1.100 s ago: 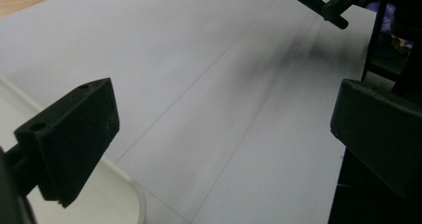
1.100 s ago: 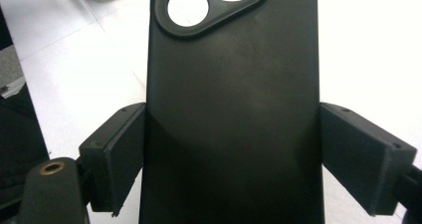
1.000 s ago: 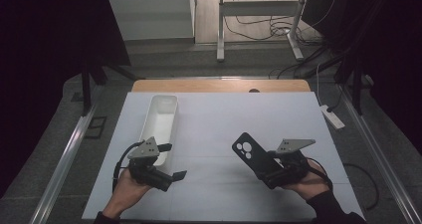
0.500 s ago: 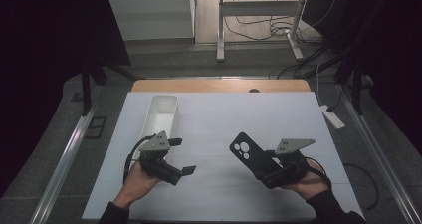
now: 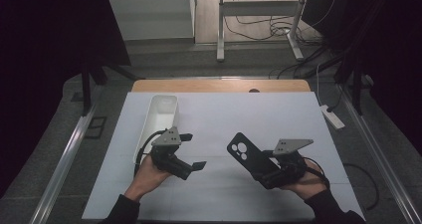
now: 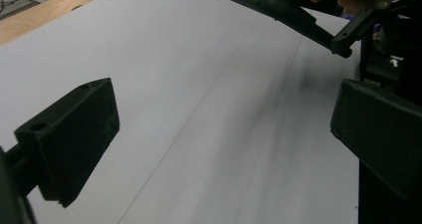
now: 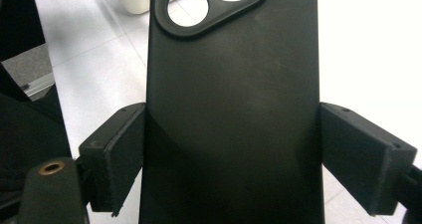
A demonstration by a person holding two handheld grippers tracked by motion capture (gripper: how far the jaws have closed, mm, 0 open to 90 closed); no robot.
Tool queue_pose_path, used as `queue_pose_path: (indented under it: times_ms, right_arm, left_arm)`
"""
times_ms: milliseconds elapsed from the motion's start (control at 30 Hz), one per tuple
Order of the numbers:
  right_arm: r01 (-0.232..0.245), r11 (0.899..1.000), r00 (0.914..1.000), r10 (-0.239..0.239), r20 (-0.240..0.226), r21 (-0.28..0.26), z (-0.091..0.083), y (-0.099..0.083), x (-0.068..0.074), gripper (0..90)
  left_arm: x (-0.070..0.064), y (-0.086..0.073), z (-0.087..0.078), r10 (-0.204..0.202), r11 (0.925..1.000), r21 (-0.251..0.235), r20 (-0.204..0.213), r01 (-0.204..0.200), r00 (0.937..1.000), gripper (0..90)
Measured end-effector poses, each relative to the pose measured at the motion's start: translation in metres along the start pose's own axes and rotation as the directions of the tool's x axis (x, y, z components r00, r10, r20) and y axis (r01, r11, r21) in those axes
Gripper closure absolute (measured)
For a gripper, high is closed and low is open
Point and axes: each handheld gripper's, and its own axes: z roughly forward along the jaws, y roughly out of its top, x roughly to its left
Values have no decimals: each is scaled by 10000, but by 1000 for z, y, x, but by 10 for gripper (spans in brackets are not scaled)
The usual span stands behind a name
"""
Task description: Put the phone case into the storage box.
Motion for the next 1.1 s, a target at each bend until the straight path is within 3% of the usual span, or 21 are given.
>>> queue_pose_path:
  times_ms: [167, 567, 1100]
  right_arm:
    - [118, 9999, 9999, -118, -121, 1, 2, 1, 3, 153]
    - [401, 9991, 9979, -407, -510, -117, 10, 6, 13, 153]
    - [854, 9958, 9906, -883, -1040, -320, 19, 11, 26, 152]
  left_arm:
    - [-3, -2, 1, 53, 10000, 83, -96, -52, 9999, 0]
    - [-7, -10, -4, 72, 9999, -150, 246, -68, 9997, 0]
    - [-8, -17, -12, 553, 9983, -216, 274, -547, 9981, 0]
